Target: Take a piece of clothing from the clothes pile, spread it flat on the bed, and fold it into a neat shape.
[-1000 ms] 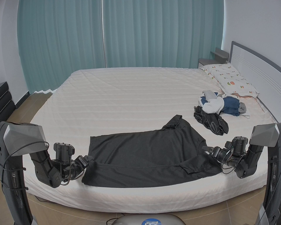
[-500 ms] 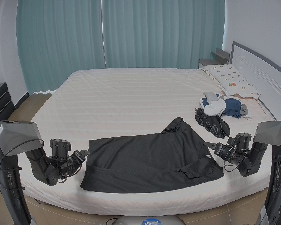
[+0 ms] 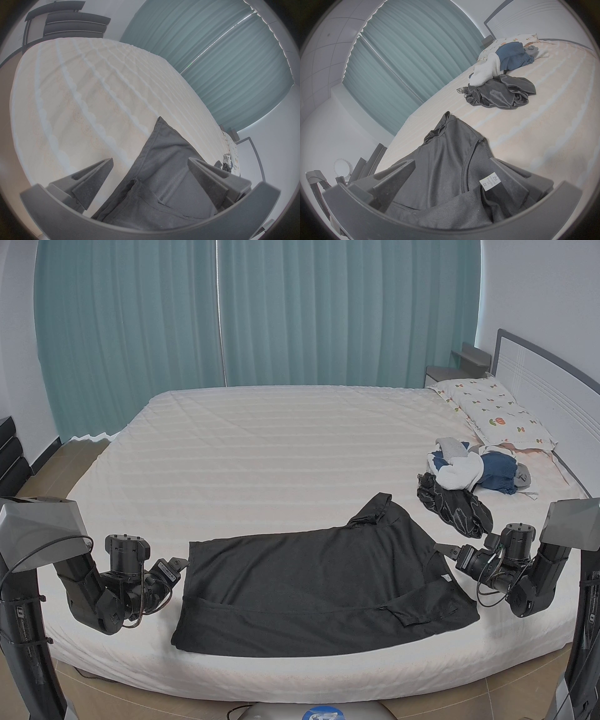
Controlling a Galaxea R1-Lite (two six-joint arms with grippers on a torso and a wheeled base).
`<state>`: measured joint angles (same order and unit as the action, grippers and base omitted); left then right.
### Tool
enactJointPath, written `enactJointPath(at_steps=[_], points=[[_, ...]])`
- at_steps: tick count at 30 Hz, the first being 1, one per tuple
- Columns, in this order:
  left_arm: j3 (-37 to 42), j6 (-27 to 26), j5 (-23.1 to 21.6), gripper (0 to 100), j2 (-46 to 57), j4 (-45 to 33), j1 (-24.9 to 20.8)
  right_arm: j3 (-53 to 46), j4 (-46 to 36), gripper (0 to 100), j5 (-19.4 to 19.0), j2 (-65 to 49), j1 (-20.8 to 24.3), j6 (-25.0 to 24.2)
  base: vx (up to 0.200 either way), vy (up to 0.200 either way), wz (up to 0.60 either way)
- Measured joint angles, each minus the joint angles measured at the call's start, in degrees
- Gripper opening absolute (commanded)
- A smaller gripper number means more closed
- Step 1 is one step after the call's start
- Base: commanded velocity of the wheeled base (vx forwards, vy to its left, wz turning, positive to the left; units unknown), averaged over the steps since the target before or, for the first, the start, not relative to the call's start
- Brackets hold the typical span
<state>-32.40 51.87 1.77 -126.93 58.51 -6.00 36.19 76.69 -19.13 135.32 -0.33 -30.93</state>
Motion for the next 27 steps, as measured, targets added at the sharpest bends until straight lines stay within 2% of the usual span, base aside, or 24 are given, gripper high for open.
enactJointPath(at_steps=[10,22,27], points=[[0.1,0.02,-0.02,100,-0.17,0.0,0.0,-0.21,0.05,100,0.0,0.11,0.84,-0.09,0.0,0.0,0.0],[0.49,0.05,-0.02,100,-0.13,-0.02,-0.04,-0.2,0.02,100,-0.02,0.24,1.26,-0.05,0.0,-0.2,0.0],[0.11,-0.22,0.34,100,-0.11,0.0,-0.04,-0.23,0.02,100,0.0,0.43,1.23,-0.09,0.0,0.0,0.0]])
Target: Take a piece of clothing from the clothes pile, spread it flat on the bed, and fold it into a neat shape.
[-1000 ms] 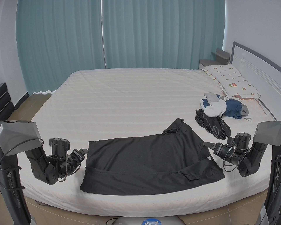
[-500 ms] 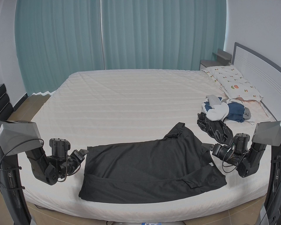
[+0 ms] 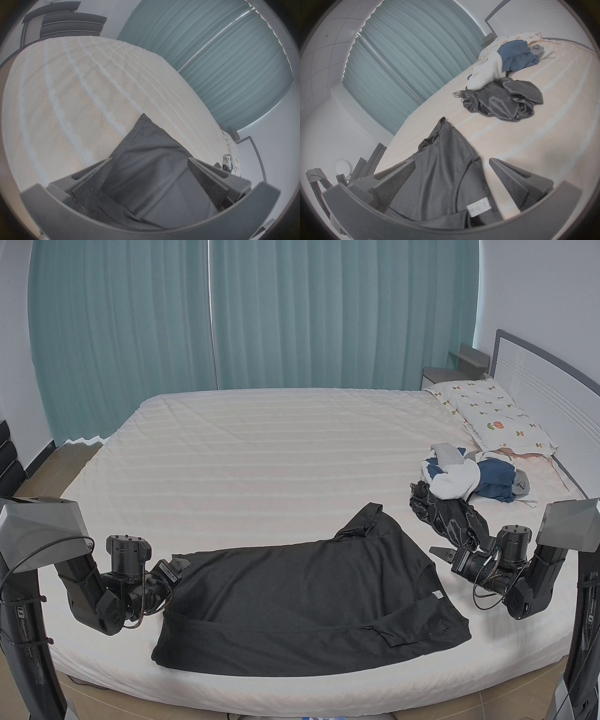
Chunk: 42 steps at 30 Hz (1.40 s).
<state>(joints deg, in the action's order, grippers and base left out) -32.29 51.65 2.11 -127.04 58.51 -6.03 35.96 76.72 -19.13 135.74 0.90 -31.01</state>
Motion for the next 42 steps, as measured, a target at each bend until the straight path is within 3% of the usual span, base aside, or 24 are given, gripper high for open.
enactJointPath(at_steps=[4,7,14,23,31,42], points=[[-1.52,-0.72,-0.12,100,0.02,-0.3,1.16,-0.13,0.0,100,0.02,0.12,0.0,0.01,0.0,0.0,0.0],[-4.44,-4.69,-0.22,100,-0.13,-1.15,3.17,-0.33,0.02,100,0.05,0.12,0.3,0.04,0.0,0.0,0.0],[-12.02,-8.35,-0.66,100,-2.26,-6.33,6.44,-0.6,-0.22,100,0.06,0.2,1.1,0.09,0.0,0.0,0.0],[-27.1,-14.92,-9.55,100,-8.59,-14.95,10.11,-1.21,-0.49,100,0.06,0.34,1.77,0.06,0.0,0.0,0.0],[-36.25,-23.43,-11.9,100,-15.58,-17.58,10.72,-1.79,-0.2,100,0.06,0.8,2.04,0.09,0.0,0.0,0.0],[-38.96,-24.28,-13.96,100,-20.04,-16.34,10.46,-1.56,-0.27,100,0.09,1.77,2.26,0.09,0.0,0.0,0.0]])
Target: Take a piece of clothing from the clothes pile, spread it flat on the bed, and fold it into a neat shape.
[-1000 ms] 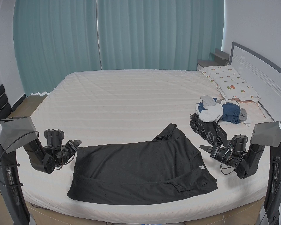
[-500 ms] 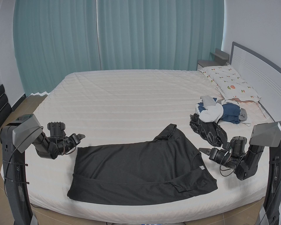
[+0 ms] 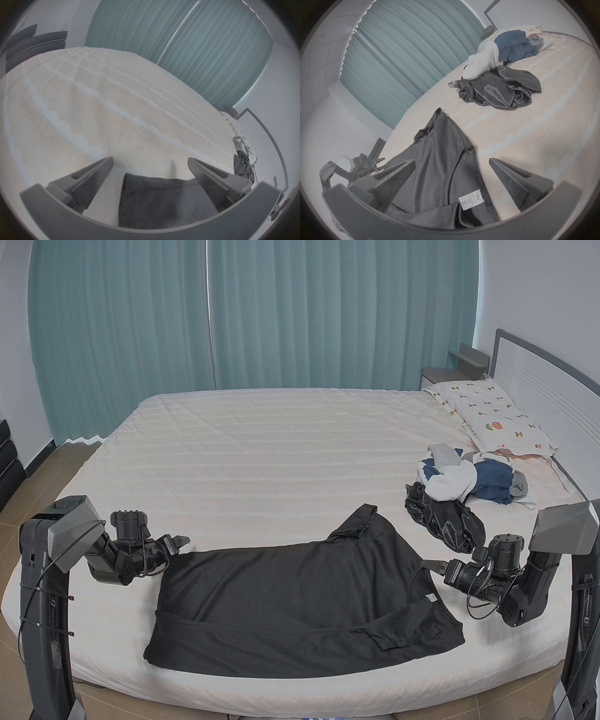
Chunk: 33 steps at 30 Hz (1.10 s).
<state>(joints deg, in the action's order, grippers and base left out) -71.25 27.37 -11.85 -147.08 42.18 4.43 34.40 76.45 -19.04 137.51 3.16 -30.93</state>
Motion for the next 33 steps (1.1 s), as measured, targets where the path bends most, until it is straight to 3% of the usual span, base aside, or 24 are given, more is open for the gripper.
enactJointPath(at_steps=[13,33], points=[[5.74,-0.05,-1.41,100,1.21,11.5,-0.73,0.22,0.18,100,0.0,0.83,-0.05,0.04,0.0,0.0,0.0],[4.97,-0.16,-1.41,100,-0.49,11.5,-0.05,1.43,-0.52,100,0.0,1.02,0.87,0.11,0.0,0.0,0.0]])
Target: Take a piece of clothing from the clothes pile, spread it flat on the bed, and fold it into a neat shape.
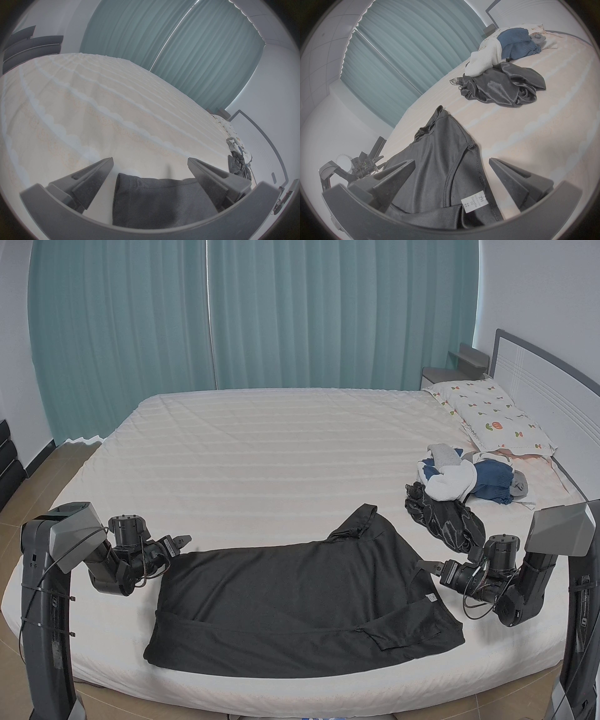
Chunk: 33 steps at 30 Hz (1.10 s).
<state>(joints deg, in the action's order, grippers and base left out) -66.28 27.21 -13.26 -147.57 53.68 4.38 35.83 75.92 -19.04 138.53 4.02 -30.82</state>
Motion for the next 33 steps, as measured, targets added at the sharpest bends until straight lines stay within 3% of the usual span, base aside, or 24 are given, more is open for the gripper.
enactJointPath(at_steps=[5,6,16,33], points=[[0.27,0.0,-0.04,100,-0.39,0.0,0.05,1.66,-1.43,100,-0.02,0.0,0.2,0.04,0.0,0.0,0.0],[0.32,0.0,-0.04,0,-0.41,0.0,0.02,1.99,-1.87,100,0.0,0.0,0.24,0.06,0.0,0.0,0.0],[1.32,0.0,0.21,0,-0.45,0.68,-0.44,10.91,-13.01,100,0.24,-0.06,1.71,0.11,0.0,0.0,0.0],[7.9,0.38,0.55,0,1.4,5.83,-0.44,46.08,-45.28,100,5.69,5.02,4.92,2.24,0.0,0.0,0.0]])
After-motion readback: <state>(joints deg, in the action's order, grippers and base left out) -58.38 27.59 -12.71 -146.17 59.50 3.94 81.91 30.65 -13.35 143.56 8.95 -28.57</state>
